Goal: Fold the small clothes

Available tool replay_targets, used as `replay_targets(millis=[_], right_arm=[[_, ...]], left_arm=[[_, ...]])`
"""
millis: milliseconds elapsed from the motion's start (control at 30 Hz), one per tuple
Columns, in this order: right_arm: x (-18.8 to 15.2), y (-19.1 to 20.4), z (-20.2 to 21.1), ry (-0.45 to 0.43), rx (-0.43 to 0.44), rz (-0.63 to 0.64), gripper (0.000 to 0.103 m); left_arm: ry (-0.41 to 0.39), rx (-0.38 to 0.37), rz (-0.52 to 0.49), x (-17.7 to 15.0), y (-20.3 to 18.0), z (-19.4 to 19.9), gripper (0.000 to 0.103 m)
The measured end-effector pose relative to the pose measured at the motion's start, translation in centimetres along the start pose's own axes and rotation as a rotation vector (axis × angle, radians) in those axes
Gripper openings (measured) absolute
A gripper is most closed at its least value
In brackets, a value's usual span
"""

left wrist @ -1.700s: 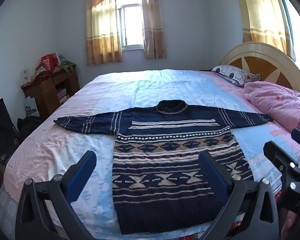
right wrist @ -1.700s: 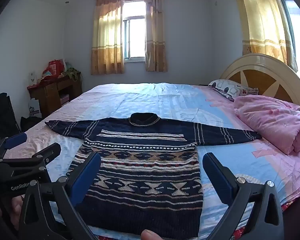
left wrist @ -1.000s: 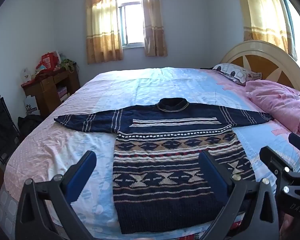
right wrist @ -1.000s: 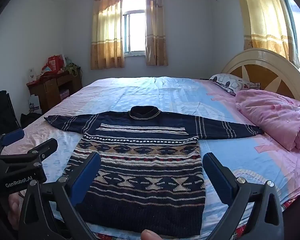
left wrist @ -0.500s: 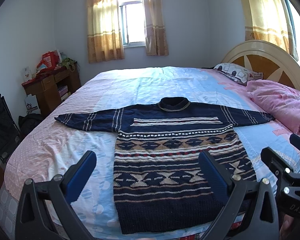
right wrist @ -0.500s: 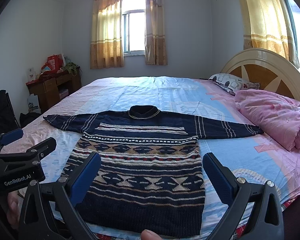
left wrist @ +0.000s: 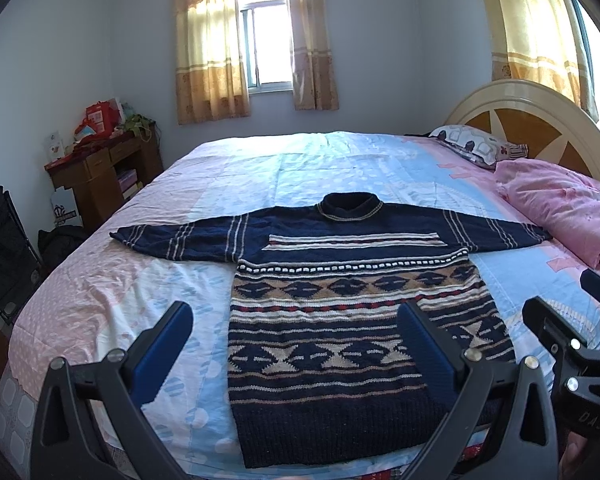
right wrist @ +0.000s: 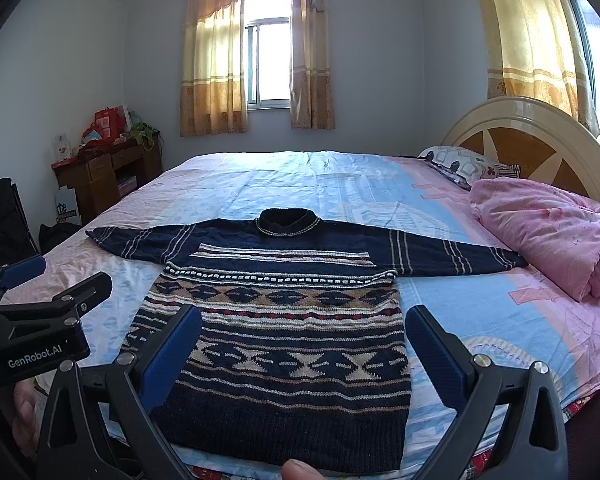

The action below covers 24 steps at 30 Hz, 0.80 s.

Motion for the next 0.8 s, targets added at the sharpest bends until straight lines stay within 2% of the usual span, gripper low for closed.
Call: replay_targets(millis=[800], right_arm=[[-0.34, 0.06, -0.53, 0.018, -0.005, 0.008, 0.102]], left_arm=[[0.006, 0.004, 0.0, 0.01, 0.17, -0.07, 0.103]])
Point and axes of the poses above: each gripper's, at about its wrist camera, not at the fingertips, and z roughly against the way its jaws point, y to its left, x to its top, the point moved 1 cm from there along -z, roughly the way its jaws point, and after that the axes turned 2 degrees about -x, right-handed, at the moved point
